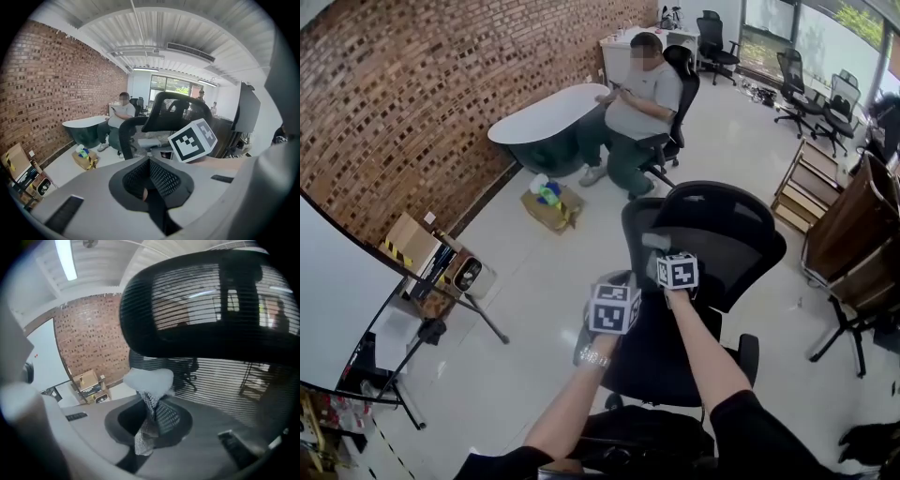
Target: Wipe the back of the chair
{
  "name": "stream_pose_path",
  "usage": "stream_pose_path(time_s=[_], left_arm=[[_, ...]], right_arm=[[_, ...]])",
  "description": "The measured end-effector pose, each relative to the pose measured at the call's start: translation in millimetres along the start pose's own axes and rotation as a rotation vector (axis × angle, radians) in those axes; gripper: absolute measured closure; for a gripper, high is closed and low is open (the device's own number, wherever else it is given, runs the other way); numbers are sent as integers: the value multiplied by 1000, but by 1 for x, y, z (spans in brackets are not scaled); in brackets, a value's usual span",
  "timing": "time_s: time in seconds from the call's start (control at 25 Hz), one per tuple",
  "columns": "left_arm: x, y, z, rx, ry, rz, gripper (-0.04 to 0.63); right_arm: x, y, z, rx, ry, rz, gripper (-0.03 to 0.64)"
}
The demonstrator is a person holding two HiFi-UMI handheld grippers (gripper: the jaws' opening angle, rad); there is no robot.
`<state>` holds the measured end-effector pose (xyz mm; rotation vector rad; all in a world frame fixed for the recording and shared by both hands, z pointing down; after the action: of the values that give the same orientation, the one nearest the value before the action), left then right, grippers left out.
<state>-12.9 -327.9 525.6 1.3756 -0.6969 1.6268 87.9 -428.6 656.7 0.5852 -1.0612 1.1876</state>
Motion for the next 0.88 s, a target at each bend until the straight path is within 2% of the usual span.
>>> stream_pose_path(time_s=[0.12,0.24,0.36,0.52,0.72,0.88], left_arm=[[0,3,2,-1,1,0,591],[2,4,6,3,-2,-6,592],[4,-5,12,22,-2,-11,592],[5,-17,17,49,3,-11,592],[9,-29,20,70,0,0,592],[5,-31,19,67,-4,11,592]], right_arm=[[-2,-55,-19,106,-17,-9,589],[5,-125,-52,250,-14,0,589],[15,-200,-98,393,-22,39,589],[30,-270,-157,517,-32,120,589],[48,-315,-213,603,-29,152,589],[37,-301,-225,586,-66,127,591]])
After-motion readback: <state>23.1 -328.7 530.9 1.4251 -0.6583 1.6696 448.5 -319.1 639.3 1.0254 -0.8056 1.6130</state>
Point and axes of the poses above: the fingertips, and each gripper's own axes: z forward along the fingers, y to its left, x out of its underside, the point moved 2 cm from there along -z, backward along the fingers, and after that the axes turned 11 degrees about -y, right-handed, at the moved point
